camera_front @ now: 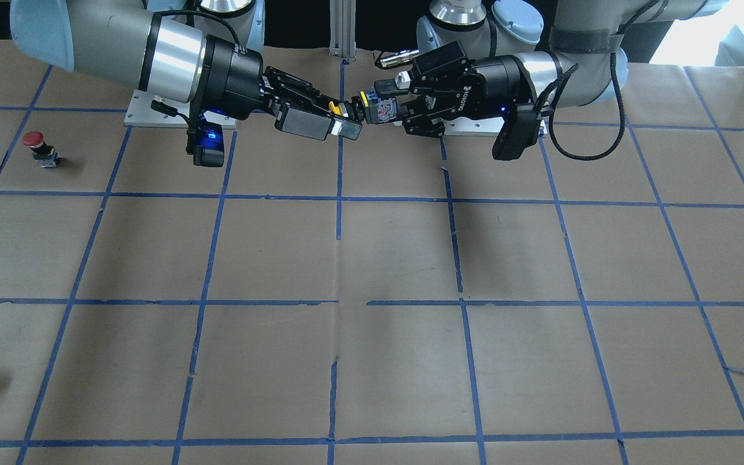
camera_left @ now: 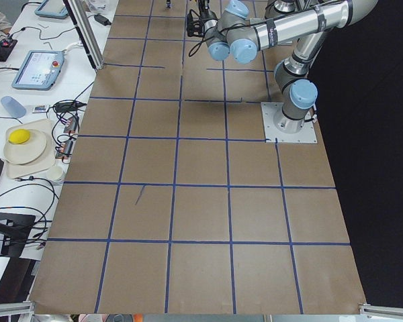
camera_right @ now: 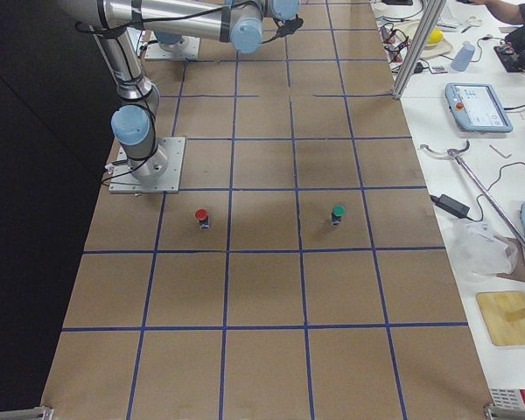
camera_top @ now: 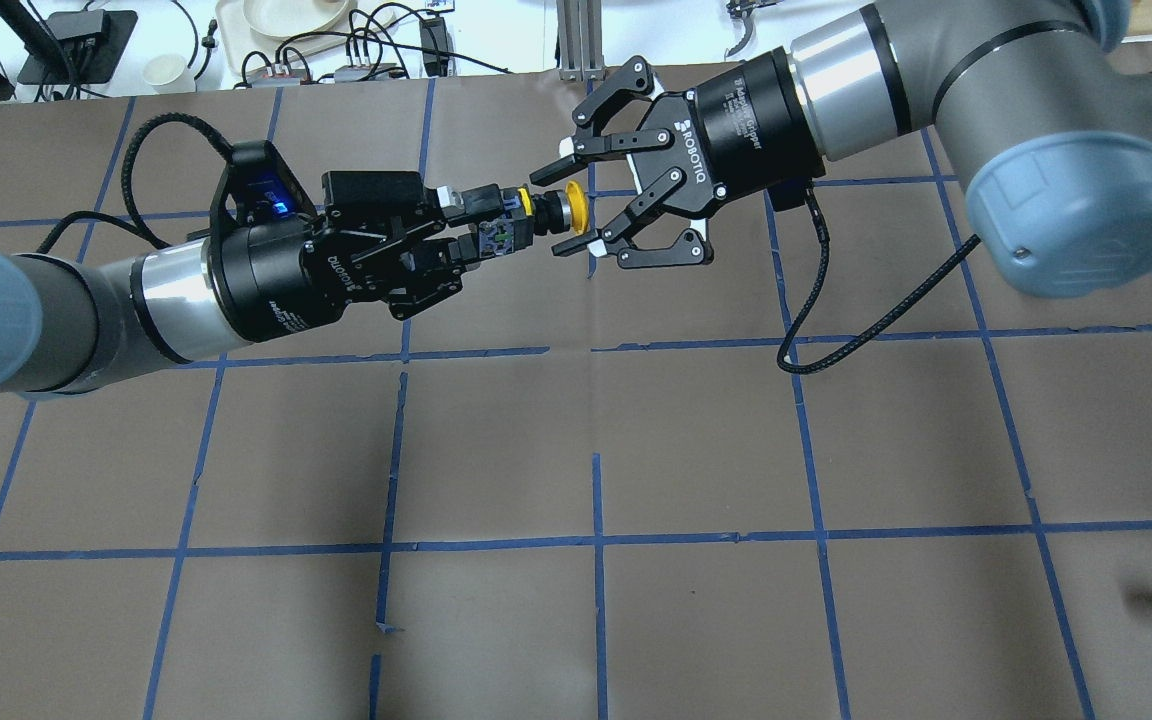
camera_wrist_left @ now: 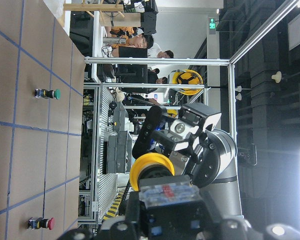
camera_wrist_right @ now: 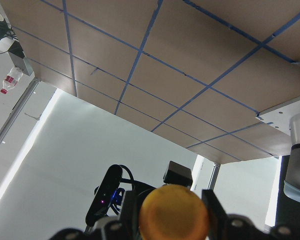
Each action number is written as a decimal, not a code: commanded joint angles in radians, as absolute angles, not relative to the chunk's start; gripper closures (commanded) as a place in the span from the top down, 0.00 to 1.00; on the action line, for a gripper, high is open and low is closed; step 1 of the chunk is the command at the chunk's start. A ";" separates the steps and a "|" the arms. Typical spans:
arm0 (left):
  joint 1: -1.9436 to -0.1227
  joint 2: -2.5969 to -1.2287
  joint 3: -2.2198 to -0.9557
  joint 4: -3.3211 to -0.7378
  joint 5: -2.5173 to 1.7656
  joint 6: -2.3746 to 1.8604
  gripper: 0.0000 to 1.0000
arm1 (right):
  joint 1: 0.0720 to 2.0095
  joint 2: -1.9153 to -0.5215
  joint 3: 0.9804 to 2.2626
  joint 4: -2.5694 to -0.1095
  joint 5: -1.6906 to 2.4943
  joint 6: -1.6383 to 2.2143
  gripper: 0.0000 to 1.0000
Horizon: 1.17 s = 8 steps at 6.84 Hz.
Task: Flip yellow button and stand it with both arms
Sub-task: 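Close the right gripper on the button and open the left gripper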
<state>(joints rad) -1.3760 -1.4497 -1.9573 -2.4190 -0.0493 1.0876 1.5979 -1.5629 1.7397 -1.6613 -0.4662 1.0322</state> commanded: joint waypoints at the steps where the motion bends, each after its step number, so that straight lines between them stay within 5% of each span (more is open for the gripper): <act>1: -1.376 -1.450 -1.957 -2.421 -0.046 1.086 0.03 | 1.595 -1.563 1.740 -1.661 -0.466 1.052 0.29; 2: -1.376 -1.450 -1.956 -2.421 -0.045 1.086 0.09 | 1.595 -1.563 1.738 -1.661 -0.466 1.052 0.27; 3: -1.376 -1.451 -1.957 -2.424 -0.046 1.069 0.80 | 1.595 -1.563 1.738 -1.661 -0.466 1.054 0.27; 4: -1.376 -1.451 -1.951 -2.431 -0.041 1.062 1.00 | 1.594 -1.563 1.738 -1.661 -0.466 1.054 0.27; 8: -1.359 -1.454 -1.922 -2.418 0.038 0.968 1.00 | 1.534 -1.563 1.683 -1.664 -0.547 1.052 0.26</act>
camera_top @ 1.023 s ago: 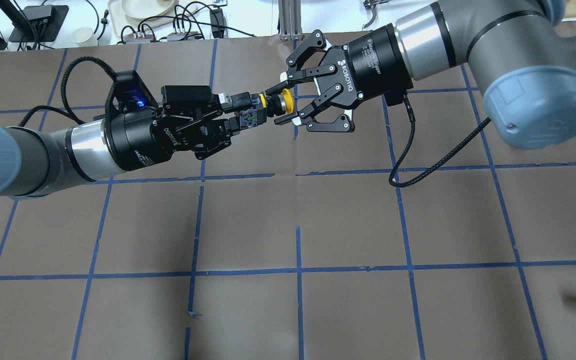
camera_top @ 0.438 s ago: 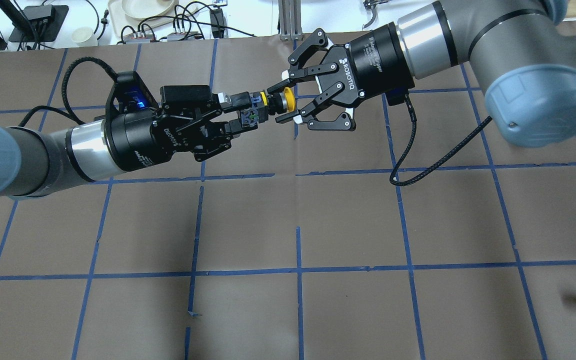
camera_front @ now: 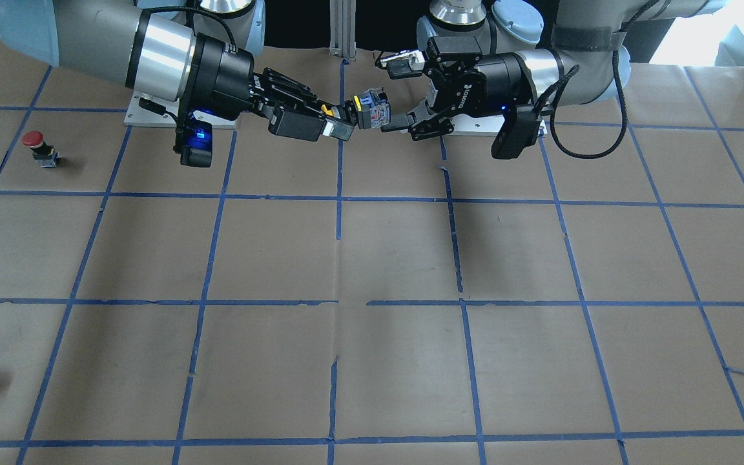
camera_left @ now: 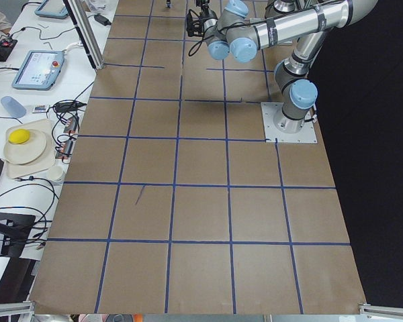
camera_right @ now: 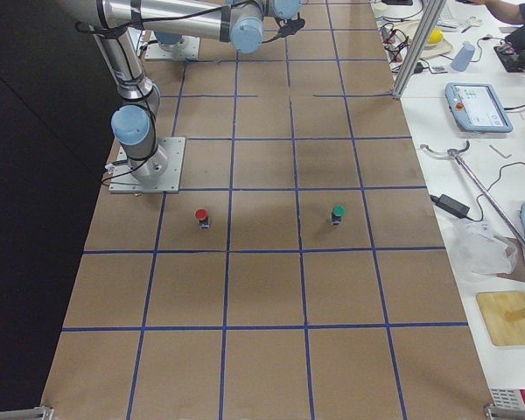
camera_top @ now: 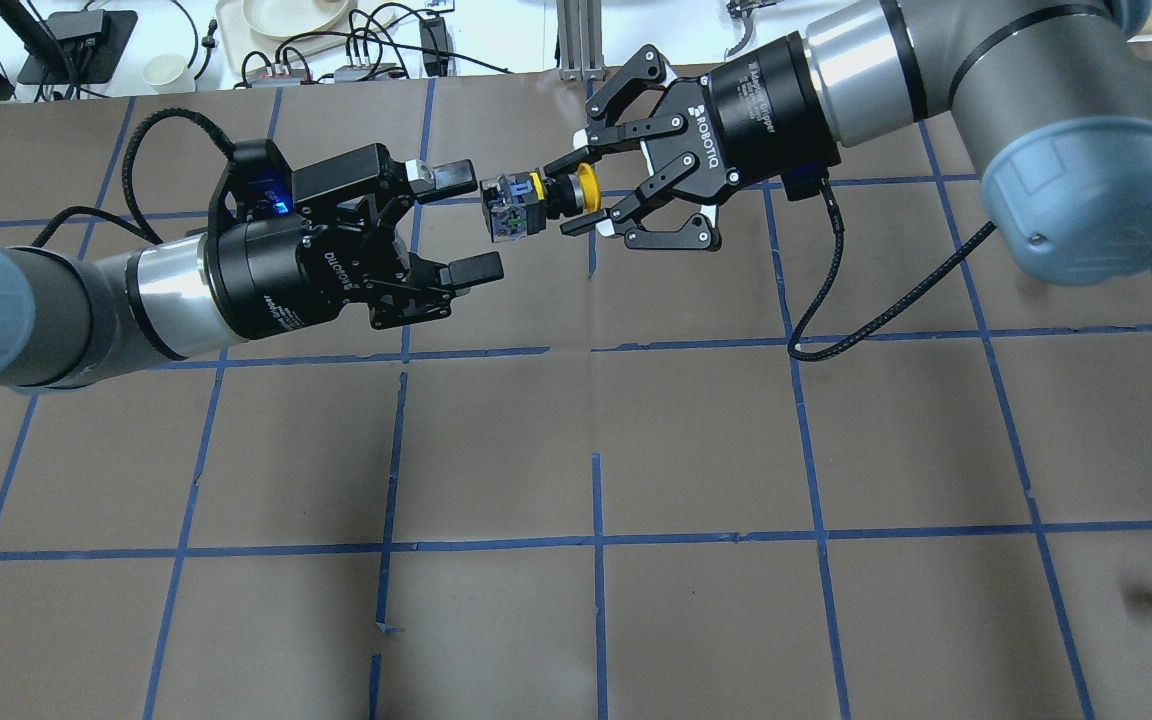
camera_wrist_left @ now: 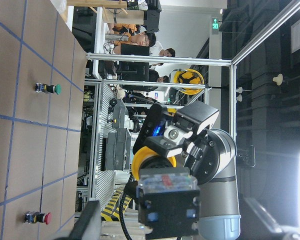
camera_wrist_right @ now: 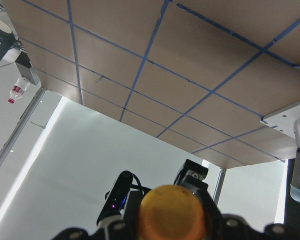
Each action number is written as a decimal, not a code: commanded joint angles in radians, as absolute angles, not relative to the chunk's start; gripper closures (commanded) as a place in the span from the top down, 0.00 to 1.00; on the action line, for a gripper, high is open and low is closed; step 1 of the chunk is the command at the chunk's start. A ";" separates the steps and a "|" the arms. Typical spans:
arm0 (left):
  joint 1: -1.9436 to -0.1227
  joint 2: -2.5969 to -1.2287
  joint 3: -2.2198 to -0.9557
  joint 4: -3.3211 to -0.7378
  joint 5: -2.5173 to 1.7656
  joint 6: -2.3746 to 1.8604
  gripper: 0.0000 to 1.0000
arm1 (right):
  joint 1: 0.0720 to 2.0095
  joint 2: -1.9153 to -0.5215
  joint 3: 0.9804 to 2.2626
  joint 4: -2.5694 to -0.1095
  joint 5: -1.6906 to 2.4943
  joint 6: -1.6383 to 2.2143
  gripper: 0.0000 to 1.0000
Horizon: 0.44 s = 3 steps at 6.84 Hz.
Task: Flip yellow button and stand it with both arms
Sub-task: 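Carry the button with the right gripper toward the table while the left gripper withdraws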
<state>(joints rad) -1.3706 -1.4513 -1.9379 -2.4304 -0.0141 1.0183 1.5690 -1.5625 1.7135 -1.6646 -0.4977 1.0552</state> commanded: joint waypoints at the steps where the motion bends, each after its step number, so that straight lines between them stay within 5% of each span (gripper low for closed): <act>1: -1.347 -1.482 -1.883 -2.393 0.111 0.942 1.00 | 1.499 -1.563 1.663 -1.666 -0.580 1.039 0.26; 3: -1.327 -1.561 -1.838 -2.302 0.237 0.881 1.00 | 1.470 -1.574 1.641 -1.664 -0.750 0.768 0.27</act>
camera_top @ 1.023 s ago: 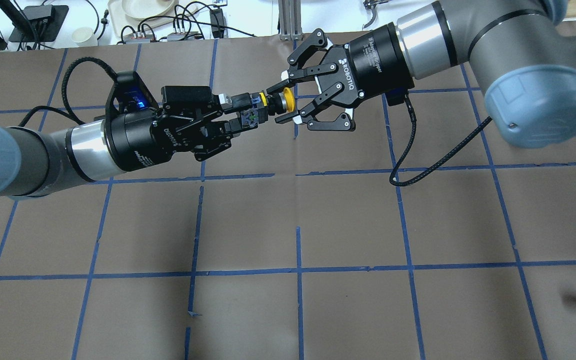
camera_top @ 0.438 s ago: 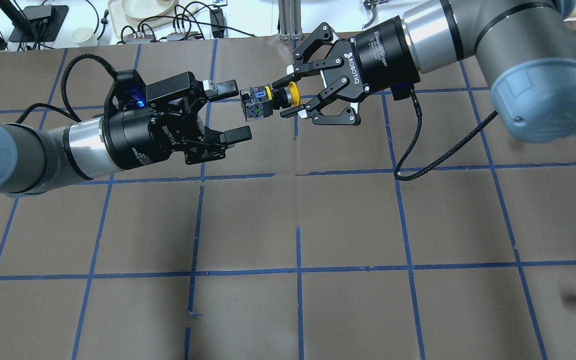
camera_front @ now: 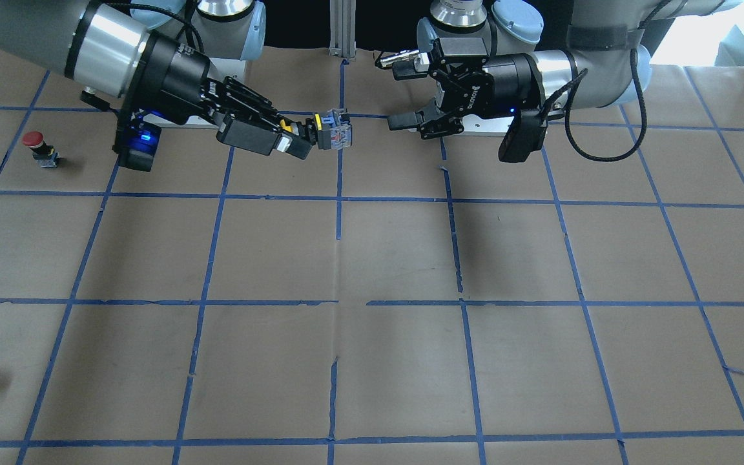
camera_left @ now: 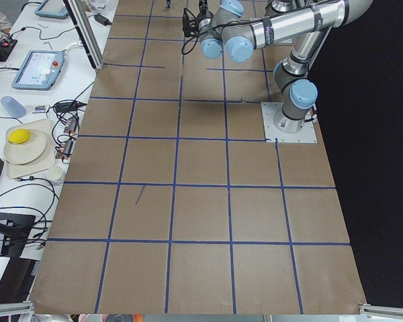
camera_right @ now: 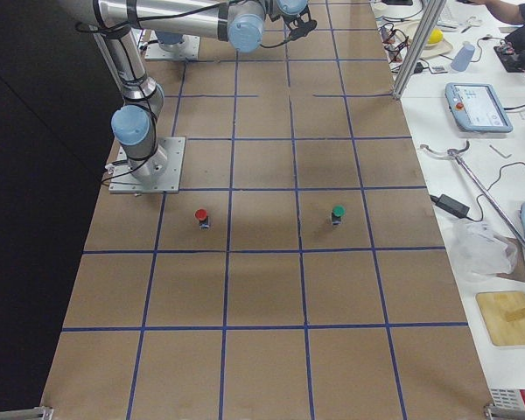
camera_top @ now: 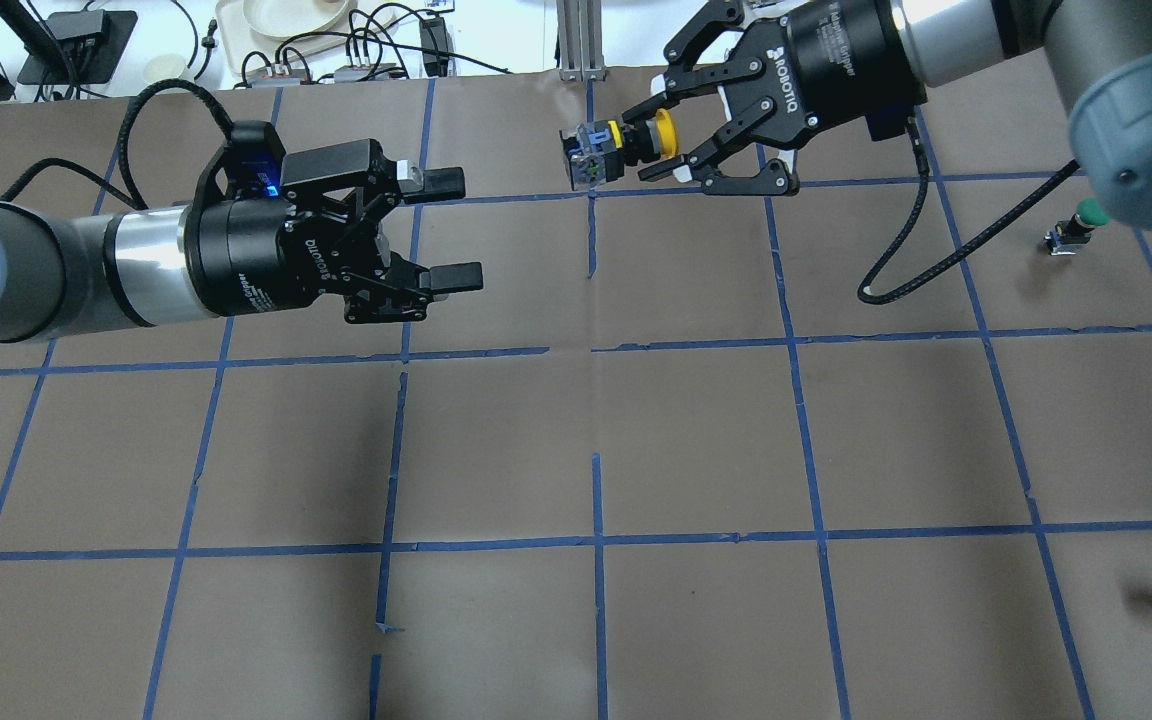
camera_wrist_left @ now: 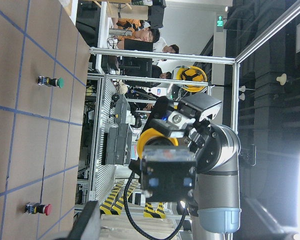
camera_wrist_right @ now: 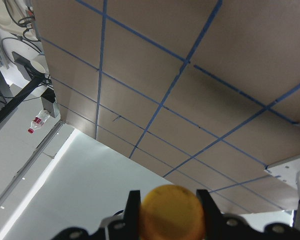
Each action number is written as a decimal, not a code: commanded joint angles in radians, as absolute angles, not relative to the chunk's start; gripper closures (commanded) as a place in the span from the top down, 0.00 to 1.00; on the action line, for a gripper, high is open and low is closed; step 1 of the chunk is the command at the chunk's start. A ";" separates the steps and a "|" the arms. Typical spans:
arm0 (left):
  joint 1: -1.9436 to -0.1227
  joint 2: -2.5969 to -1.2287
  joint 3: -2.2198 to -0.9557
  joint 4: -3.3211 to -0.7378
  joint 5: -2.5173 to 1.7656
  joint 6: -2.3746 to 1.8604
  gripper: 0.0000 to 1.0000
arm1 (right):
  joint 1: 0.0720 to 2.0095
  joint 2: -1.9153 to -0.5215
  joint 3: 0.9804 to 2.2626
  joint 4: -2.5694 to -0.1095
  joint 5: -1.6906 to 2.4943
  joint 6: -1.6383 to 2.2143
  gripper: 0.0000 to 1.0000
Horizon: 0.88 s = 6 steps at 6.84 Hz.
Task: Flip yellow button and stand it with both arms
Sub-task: 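Carry the button with the right gripper toward the table while the left gripper withdraws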
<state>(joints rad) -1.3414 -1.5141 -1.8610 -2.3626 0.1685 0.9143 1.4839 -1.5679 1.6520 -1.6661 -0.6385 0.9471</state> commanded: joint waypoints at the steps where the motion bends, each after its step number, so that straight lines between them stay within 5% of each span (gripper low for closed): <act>1: -1.318 -1.598 -1.818 -2.187 0.341 0.744 1.00 | 1.468 -1.572 1.646 -1.663 -0.834 0.670 0.27; 4: -1.322 -1.612 -1.801 -1.640 0.785 0.321 1.00 | 1.395 -1.563 1.654 -1.657 -1.142 0.029 0.25; 6: -1.334 -1.589 -1.673 -1.580 1.242 0.313 1.00 | 1.283 -1.555 1.748 -1.678 -1.256 -0.469 0.21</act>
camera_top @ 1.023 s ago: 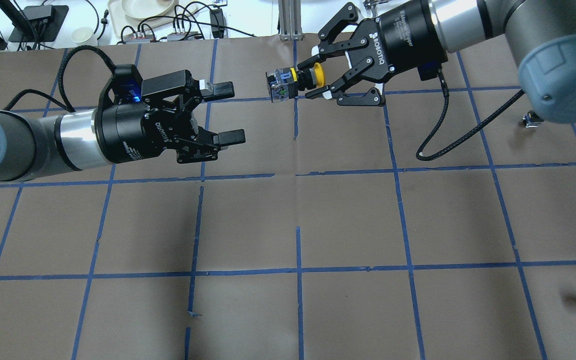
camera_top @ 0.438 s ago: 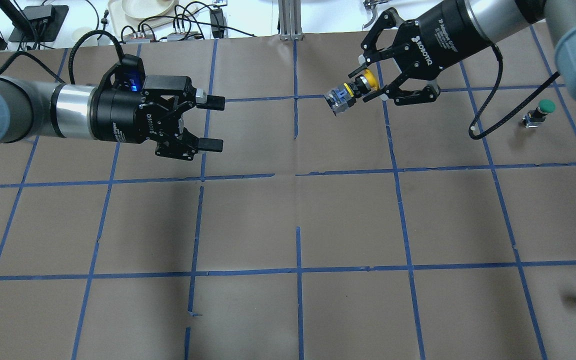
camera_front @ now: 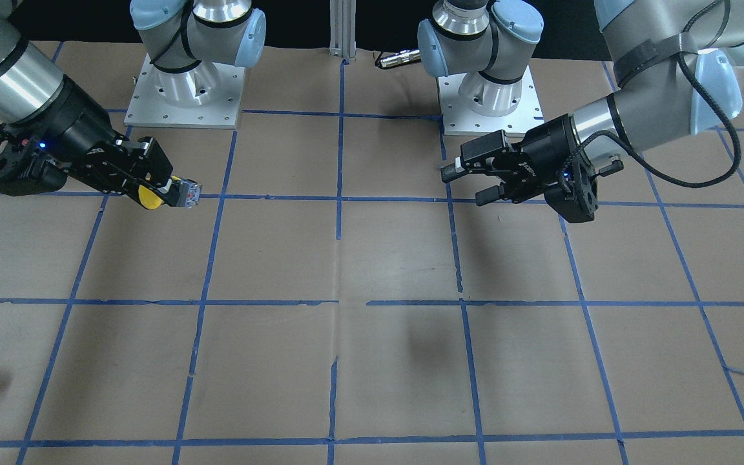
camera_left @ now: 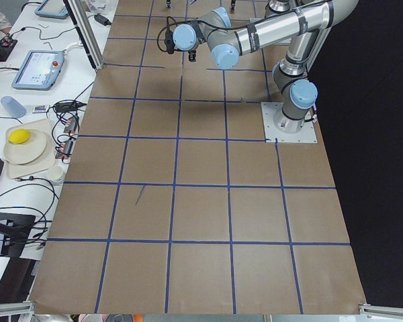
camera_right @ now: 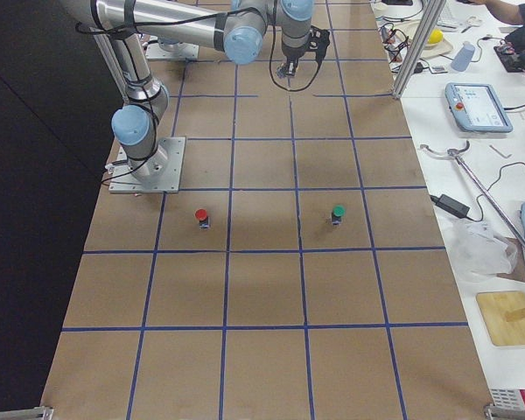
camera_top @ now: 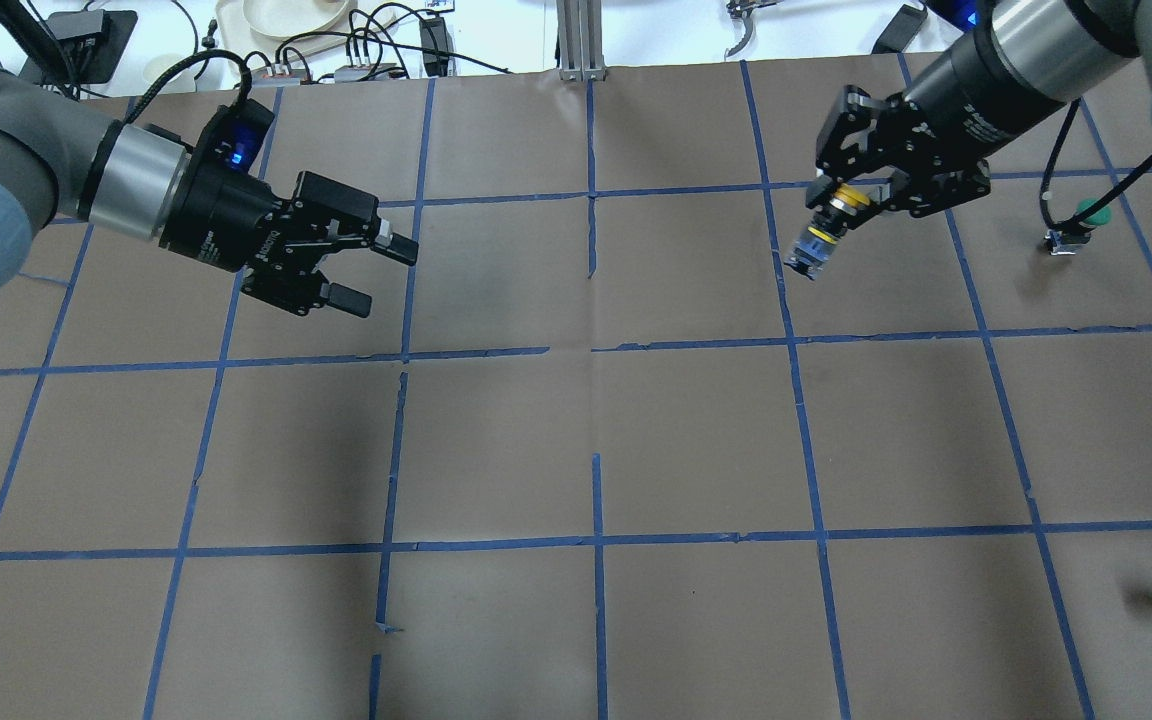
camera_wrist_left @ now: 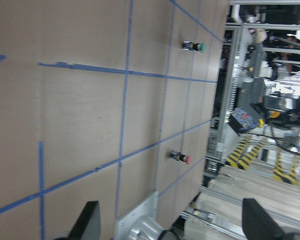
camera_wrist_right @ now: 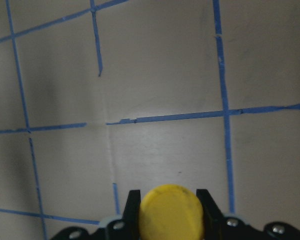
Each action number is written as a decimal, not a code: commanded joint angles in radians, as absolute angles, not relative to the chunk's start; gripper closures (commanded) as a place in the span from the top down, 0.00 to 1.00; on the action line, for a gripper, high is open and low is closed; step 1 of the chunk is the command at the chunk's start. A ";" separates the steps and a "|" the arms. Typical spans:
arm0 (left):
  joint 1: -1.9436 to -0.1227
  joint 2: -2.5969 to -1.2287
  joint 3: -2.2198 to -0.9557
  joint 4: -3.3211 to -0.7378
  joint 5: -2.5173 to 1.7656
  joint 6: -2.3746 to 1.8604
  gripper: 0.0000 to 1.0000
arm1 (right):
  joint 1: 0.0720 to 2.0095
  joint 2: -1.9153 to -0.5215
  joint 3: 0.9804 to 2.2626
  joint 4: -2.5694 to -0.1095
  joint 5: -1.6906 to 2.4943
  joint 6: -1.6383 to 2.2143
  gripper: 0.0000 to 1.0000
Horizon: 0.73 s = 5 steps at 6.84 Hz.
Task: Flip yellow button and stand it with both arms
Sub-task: 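Carry the button with the right gripper toward the table while the left gripper withdraws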
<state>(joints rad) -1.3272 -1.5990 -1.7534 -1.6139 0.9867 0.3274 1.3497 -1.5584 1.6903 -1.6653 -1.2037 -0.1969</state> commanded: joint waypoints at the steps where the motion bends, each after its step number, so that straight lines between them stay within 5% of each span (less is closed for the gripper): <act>1: -1.347 -1.604 -1.544 -1.639 1.461 0.313 1.00 | 1.175 -1.557 1.802 -1.725 -1.255 -0.676 0.21; 3: -1.365 -1.585 -1.415 -1.764 1.610 0.287 1.00 | 1.025 -1.545 1.850 -1.784 -1.256 -1.145 0.23; 5: -1.469 -1.583 -1.420 -1.756 1.651 0.070 1.00 | 0.919 -1.505 1.852 -1.789 -1.288 -1.390 0.22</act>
